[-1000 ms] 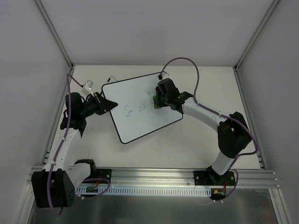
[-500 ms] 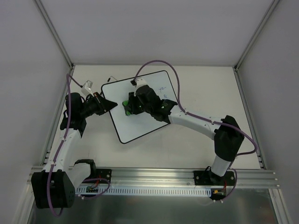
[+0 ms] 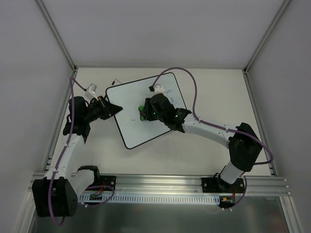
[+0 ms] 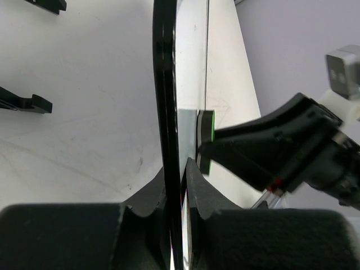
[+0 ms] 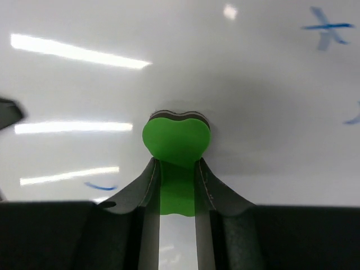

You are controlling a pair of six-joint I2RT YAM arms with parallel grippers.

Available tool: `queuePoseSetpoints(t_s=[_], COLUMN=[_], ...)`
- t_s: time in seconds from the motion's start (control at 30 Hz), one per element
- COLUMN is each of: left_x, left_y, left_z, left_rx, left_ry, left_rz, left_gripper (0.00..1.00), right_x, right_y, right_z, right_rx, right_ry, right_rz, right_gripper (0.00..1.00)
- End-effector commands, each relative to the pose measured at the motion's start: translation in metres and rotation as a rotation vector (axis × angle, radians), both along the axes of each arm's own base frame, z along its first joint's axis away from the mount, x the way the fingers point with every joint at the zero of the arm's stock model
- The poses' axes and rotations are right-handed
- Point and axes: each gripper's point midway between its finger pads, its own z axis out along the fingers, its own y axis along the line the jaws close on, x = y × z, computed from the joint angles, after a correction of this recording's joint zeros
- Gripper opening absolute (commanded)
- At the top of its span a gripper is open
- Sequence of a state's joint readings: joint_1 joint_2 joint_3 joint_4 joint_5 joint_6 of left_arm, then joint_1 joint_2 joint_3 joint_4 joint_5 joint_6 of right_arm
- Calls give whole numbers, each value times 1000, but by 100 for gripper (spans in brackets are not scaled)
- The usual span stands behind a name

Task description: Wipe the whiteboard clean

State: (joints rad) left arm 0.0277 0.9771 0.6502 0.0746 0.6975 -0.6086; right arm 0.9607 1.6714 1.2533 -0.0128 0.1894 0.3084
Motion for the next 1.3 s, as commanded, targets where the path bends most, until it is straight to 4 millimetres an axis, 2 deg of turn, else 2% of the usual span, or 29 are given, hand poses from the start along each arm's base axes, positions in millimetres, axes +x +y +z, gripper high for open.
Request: queuePoseSetpoints(t_s=[0.0,0.03,0.1,0.23,0.33,0.37,0.4,0.5,0.53,0.6,0.63,0.77,0.83,0.97,1.0,1.07,1.1,1.13,1.2,1.23,1.27], left_x=[5,5,5,5,0,0,0,0,-1,-1,-2,-2,-2,-4,-5,-7,-8,-9,-11,-11,-11], left_y=[0,0,0,0,-9,-9,-9,-9,-9,-8,-9,-8,-9,-10,-10,-12,-13,-13,-13,-13,-13], left_z=[24,24,24,21,20,19,19,18,17,17,16,15,15,14,13,13,14,13,12,12,10], left_rx=[130,130,129,124,116,115,109,100,98,95,95,89,87,82,80,75,72,71,70,70,69], left_ry=[-203,-200,-199,-188,-181,-179,-172,-160,-158,-154,-153,-144,-143,-138,-136,-132,-134,-130,-126,-126,-117], left_rz=[-49,-48,-49,-48,-74,-70,-65,-50,-48,-42,-42,-37,-38,-49,-51,-62,-66,-65,-68,-68,-70], left_gripper=[0,0,0,0,0,0,0,0,0,0,0,0,0,0,0,0,0,0,0,0,0], right_x=[21,18,20,16,10,1,2,-19,-22,-38,-42,-71,-71,-58,-47,-33,-18,-10,9,9,18], right_y=[-67,-77,-83,-67,-44,-30,-15,18,30,49,59,83,86,74,61,43,21,7,-21,-35,-48], right_z=[-36,-47,-48,-51,-46,-42,-28,-23,-11,-10,1,2,-2,-7,-15,-15,-29,-26,-35,-49,-50], right_rx=[-122,-143,-137,-96,-86,-74,-32,12,37,42,59,36,11,-45,-66,-59,-96,-98,-125,-148,-141], right_ry=[36,53,50,64,53,51,28,44,33,34,20,15,3,-20,-19,-5,2,-6,-4,20,20], right_rz=[-209,-223,-224,-165,-100,-53,-26,73,95,161,184,283,290,228,182,111,42,-3,-84,-104,-140], right_gripper=[0,0,0,0,0,0,0,0,0,0,0,0,0,0,0,0,0,0,0,0,0])
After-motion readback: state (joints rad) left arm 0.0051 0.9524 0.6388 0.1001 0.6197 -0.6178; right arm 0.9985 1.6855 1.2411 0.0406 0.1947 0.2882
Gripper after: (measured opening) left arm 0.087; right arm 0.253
